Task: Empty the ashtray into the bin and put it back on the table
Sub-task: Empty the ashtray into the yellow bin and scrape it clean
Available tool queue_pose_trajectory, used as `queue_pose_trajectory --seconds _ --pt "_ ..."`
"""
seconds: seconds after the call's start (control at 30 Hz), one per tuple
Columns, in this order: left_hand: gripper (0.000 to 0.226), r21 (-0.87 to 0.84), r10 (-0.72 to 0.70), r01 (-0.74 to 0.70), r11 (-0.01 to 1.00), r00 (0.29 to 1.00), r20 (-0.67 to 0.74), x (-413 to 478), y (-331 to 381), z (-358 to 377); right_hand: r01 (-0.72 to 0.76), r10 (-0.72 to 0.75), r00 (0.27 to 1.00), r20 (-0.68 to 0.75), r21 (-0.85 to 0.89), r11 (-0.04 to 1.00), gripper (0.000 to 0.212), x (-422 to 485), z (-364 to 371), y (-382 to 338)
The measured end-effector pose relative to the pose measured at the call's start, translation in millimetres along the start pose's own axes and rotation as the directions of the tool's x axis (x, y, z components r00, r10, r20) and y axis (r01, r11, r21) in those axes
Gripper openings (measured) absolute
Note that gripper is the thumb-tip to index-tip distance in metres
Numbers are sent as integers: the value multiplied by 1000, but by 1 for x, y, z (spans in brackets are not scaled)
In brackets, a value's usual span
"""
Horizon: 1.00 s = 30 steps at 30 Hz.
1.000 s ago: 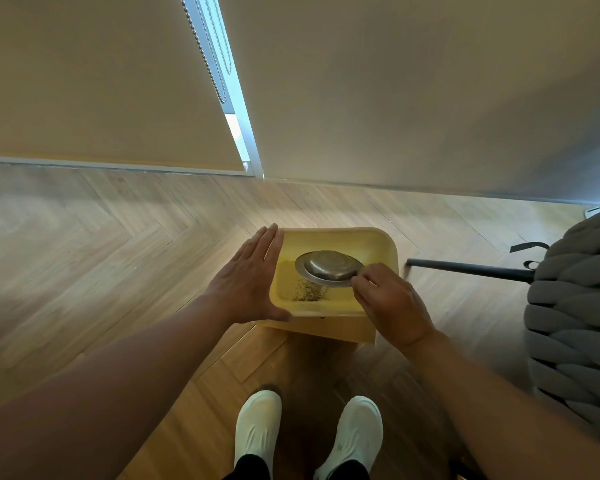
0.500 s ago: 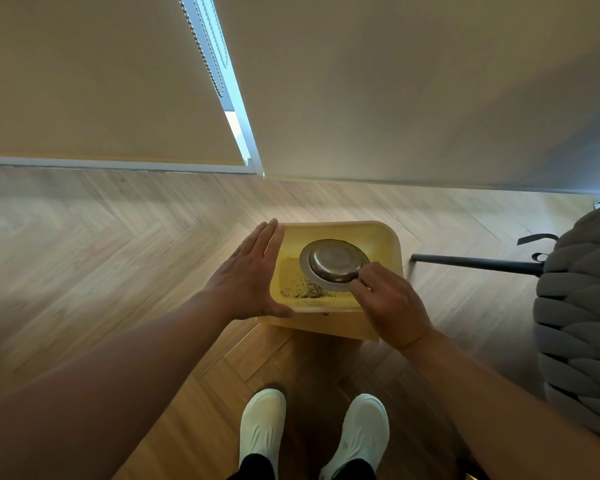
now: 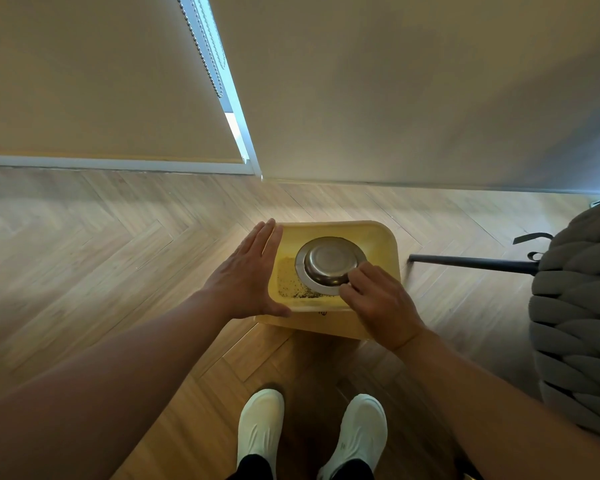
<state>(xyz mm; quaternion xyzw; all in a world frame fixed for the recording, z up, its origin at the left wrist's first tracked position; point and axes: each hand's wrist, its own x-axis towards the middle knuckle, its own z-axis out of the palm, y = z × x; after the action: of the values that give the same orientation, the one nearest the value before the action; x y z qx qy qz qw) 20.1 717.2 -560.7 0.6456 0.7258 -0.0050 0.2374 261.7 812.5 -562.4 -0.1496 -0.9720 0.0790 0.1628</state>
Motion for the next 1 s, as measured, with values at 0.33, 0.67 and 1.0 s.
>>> queue_pose_trajectory --seconds 0.33,0.67,1.0 --pt "146 -16 -16 16 1000 1000 4 -2 1 1 12 -12 1000 3 -12 1000 14 1 0 -3" --pt "146 -28 -9 9 1000 1000 9 -3 1 2 -37 36 999 10 27 999 15 -4 1 -3" --pt "146 -46 -7 8 999 1000 15 -3 0 2 -248 251 968 1 167 954 22 0 -3 -11"
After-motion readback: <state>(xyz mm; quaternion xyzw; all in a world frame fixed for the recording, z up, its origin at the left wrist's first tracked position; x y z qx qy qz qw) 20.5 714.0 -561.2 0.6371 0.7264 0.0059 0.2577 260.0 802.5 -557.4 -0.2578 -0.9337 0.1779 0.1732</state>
